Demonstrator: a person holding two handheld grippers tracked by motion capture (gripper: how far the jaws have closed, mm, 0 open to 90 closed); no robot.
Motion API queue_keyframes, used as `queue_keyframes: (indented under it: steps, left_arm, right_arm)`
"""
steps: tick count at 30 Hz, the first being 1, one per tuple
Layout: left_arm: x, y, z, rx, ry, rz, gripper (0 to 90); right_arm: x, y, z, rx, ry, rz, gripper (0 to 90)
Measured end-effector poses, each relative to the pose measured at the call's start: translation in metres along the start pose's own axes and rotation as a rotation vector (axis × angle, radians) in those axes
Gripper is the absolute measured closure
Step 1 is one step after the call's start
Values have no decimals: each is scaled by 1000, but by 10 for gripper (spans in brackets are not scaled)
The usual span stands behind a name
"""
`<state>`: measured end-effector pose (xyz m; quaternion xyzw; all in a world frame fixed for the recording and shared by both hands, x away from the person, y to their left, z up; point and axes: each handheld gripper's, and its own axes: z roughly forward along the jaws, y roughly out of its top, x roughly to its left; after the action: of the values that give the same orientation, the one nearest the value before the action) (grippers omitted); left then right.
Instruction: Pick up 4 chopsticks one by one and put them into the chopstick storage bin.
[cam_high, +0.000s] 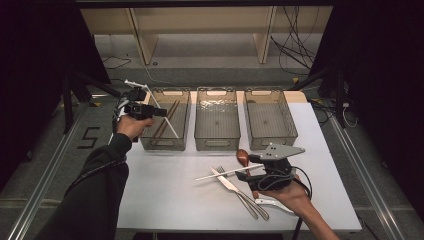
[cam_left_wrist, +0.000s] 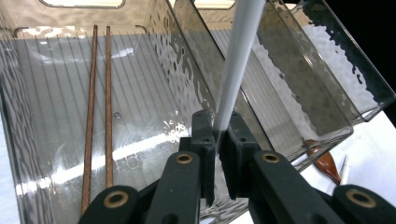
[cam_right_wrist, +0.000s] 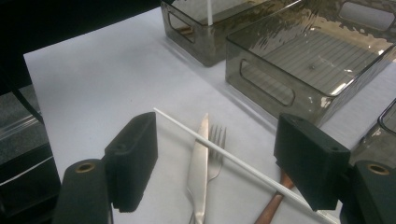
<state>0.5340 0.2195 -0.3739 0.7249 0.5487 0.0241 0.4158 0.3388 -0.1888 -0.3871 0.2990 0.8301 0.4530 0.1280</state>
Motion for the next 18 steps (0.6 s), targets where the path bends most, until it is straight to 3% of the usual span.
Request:
queue_keyframes:
  steps: [9, 18]
  left_arm:
    - [2, 1, 10, -13, 12, -32, 828]
    - [-1, 4, 21, -21, 77, -20, 759]
  right_arm:
    - [0, 0, 1, 2, 6, -6, 314]
    - [0, 0, 0, 0, 7, -7, 314]
